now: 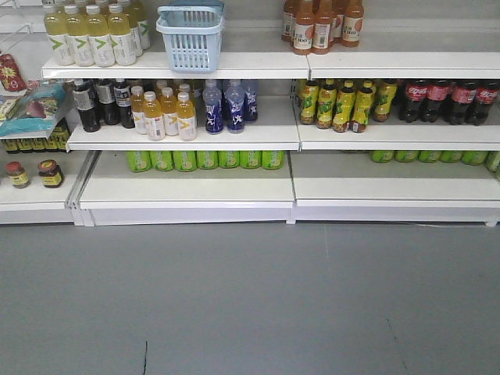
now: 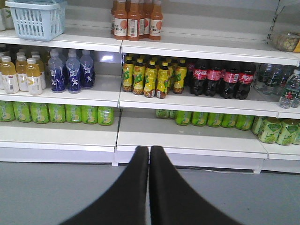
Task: Place coke in basket with both arms
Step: 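Drive the base toward the shelf holding the light-blue basket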
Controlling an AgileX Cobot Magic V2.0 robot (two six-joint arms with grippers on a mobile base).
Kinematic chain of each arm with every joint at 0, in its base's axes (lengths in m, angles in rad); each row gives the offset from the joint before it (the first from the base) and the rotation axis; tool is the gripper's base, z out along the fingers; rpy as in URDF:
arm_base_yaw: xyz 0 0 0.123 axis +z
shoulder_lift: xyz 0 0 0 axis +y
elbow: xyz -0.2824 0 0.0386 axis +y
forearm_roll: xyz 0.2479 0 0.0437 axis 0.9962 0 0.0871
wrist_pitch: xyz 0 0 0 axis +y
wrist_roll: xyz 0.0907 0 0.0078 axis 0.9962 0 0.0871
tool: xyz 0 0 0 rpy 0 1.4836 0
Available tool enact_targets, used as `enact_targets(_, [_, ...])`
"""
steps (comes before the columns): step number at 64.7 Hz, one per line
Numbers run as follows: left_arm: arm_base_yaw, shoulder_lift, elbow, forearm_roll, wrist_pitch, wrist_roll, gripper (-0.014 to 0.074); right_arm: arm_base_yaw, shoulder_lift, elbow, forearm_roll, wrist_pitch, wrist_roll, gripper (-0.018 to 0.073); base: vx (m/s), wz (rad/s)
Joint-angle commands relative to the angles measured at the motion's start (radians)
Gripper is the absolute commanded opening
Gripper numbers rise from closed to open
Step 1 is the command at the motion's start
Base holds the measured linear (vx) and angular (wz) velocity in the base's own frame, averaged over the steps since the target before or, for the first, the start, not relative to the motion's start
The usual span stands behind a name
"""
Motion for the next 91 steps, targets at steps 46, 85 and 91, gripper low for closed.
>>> enact_targets(46, [-0.005, 0.010, 0.000, -0.009, -0.066, -0.011, -0.0006, -0.001, -0.018, 0.009, -0.013, -0.074, -0.009, -0.0005, 0.00, 0.00])
enact_targets(85, [-0.005, 0.010, 0.000, -0.009, -0.066, -0.011, -0.0006, -0.001, -0.018, 0.009, -0.013, -0.073, -0.008, -0.0005, 0.06, 0.00])
enact_targets(91, [-0.005, 0.010, 0.000, -0.009, -0.066, -0.011, -0.0006, -0.001, -0.018, 0.009, -0.013, -0.073, -0.008, -0.0005, 0.17, 0.01])
